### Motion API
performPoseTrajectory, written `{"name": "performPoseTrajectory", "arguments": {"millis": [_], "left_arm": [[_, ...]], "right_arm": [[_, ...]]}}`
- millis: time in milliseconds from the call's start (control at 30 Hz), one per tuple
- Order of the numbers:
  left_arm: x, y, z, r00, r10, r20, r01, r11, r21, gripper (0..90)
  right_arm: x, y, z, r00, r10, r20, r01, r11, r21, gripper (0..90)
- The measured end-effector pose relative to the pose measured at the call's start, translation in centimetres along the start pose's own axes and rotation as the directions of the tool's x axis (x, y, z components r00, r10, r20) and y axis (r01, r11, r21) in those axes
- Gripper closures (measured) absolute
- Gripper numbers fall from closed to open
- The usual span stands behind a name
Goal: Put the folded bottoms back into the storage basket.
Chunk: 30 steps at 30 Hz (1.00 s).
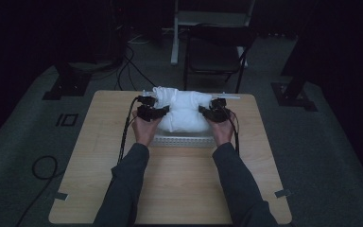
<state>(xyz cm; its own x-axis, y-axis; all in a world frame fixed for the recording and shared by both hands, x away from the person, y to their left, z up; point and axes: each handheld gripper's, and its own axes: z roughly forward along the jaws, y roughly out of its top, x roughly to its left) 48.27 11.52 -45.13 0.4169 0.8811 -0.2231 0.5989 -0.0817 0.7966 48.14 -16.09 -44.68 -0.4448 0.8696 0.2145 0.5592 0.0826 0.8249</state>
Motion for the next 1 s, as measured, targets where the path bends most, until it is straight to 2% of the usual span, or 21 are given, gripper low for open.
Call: {"name": "performPoseTrajectory", "arguments": {"millis": [400, 733, 1000], "left_arm": [[0.0, -0.6, 0.7, 0.9997, 0.013, -0.021, -0.013, 0.9994, 0.034, 53.2], [0.1, -1.0, 1.3, 0.9992, 0.009, -0.039, -0.007, 0.9986, 0.053, 52.9], [0.2, -1.4, 1.8, 0.9985, 0.008, -0.054, -0.004, 0.9970, 0.077, 52.8]], "right_arm": [[0.0, -0.7, 0.8, 0.9998, -0.001, 0.018, 0.000, 0.999, 0.038, 72.3], [0.0, -0.9, 1.2, 0.9994, -0.008, 0.032, 0.006, 0.998, 0.059, 72.6], [-0.2, -1.2, 1.6, 0.9993, -0.003, 0.036, -0.001, 0.995, 0.101, 72.8]]}}
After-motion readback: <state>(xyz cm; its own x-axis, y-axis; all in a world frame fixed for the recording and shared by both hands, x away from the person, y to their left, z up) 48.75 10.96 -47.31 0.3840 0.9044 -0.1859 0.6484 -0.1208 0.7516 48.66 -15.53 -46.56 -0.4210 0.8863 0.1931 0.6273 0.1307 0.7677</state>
